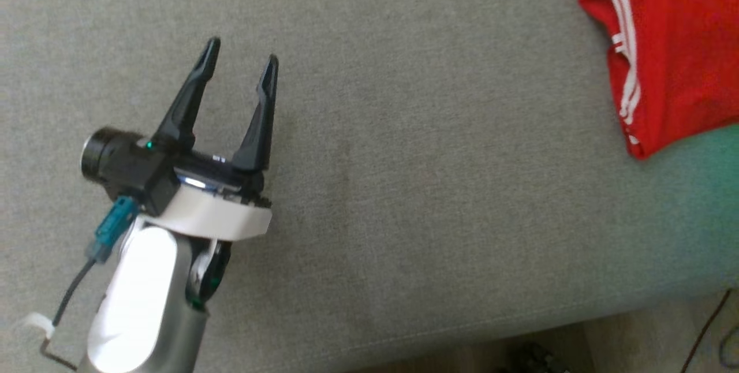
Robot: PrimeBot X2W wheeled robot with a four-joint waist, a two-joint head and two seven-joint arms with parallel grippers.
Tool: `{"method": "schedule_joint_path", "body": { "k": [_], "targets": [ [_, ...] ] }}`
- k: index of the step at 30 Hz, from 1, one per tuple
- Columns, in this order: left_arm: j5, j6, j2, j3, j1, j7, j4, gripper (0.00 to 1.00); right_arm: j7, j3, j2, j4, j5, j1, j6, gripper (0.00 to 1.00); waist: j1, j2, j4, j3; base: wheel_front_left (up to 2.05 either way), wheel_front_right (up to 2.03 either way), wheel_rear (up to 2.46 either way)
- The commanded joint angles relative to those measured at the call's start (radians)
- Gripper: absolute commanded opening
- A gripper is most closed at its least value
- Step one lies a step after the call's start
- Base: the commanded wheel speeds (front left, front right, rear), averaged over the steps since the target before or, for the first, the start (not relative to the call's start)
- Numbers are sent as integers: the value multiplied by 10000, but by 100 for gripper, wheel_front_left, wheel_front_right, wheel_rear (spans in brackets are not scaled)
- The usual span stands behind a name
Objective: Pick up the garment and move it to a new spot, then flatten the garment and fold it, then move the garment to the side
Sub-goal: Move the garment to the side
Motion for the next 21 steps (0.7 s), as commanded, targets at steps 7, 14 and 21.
{"method": "schedule_joint_path", "body": {
  "k": [7,14,21],
  "targets": [
    [-30,164,233,507,805,-49,-72,100,-647,1246,876,-2508,-15,1658,65,100,-1,0,0,-1229,0,0,0],
    [-217,357,136,738,1355,-49,75,100,-958,2936,1345,-3885,236,2739,65,100,-1,0,709,-2177,0,0,0],
    [-250,564,246,1049,1927,-49,321,100,-1457,4535,1404,-3970,715,3232,65,100,-1,0,1636,-2956,0,0,0]
  ]
}}
